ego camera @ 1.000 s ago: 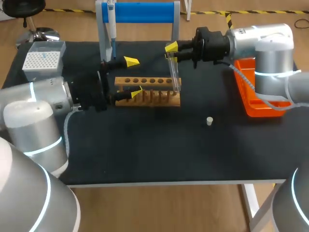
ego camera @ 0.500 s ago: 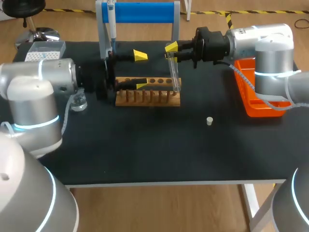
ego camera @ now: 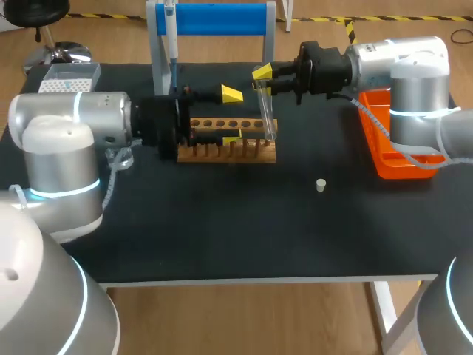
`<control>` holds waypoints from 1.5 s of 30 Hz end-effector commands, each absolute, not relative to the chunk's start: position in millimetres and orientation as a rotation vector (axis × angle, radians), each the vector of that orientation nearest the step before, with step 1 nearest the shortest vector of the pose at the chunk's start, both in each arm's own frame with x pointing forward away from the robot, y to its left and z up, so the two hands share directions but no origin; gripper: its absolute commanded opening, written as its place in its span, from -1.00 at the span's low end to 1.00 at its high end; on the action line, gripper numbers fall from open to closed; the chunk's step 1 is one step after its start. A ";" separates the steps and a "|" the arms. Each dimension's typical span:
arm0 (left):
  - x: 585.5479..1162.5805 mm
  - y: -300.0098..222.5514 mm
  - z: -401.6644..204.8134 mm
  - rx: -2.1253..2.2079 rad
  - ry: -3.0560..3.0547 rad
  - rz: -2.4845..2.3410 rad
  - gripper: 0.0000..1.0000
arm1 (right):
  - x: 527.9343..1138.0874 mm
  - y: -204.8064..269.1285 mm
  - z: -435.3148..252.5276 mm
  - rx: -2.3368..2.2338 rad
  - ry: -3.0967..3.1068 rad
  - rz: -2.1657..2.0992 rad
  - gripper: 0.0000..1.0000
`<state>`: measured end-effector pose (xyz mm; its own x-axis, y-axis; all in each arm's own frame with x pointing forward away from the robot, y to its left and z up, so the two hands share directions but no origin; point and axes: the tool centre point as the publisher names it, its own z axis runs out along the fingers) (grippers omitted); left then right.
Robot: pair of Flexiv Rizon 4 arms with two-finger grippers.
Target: Invert the test tube, pick up the pipette, mount the tip to pipette, aspirate from beaker and dispense into the tube, eject the tip, return the pipette, and cap with the stopper.
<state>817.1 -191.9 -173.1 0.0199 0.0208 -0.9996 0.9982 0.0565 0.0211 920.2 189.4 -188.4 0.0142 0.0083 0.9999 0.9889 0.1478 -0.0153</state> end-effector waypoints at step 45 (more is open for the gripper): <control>827.5 -252.3 -179.4 1.235 1.256 -1.190 0.29 | 920.2 188.5 -187.4 -1.113 -1.273 -1.083 -1.00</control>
